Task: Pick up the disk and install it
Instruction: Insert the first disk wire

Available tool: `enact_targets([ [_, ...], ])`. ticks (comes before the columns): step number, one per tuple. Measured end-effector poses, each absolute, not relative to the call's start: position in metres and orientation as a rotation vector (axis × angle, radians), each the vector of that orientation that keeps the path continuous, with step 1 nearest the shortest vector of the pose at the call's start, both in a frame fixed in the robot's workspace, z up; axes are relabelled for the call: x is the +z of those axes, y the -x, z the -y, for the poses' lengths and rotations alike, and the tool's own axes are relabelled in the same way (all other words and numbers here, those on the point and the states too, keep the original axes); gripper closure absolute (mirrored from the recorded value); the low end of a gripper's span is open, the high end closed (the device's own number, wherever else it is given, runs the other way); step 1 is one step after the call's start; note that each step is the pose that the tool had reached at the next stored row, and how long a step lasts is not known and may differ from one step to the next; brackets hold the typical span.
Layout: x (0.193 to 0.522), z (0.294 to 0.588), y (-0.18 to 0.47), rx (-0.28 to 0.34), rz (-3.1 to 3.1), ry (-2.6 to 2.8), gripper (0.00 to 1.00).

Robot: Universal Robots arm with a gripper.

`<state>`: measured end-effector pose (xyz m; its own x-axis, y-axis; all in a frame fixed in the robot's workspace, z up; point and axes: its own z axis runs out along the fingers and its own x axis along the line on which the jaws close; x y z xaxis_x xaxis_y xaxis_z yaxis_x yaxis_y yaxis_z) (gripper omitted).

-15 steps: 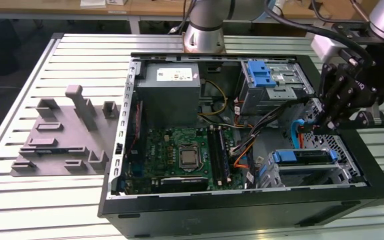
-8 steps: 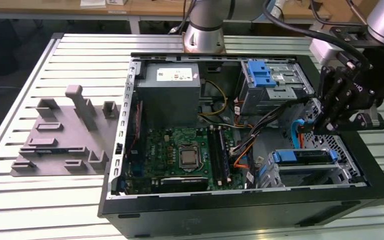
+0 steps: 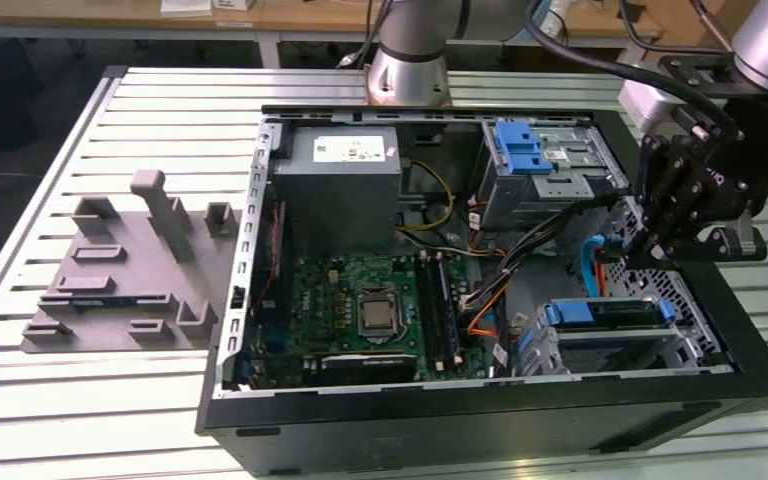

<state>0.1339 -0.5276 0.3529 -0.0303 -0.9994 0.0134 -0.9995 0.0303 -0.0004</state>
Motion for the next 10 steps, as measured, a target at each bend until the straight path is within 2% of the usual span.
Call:
enact_targets([
  [10, 0.352, 0.539, -0.133, 0.015, 2.248, -2.181, 0.84],
])
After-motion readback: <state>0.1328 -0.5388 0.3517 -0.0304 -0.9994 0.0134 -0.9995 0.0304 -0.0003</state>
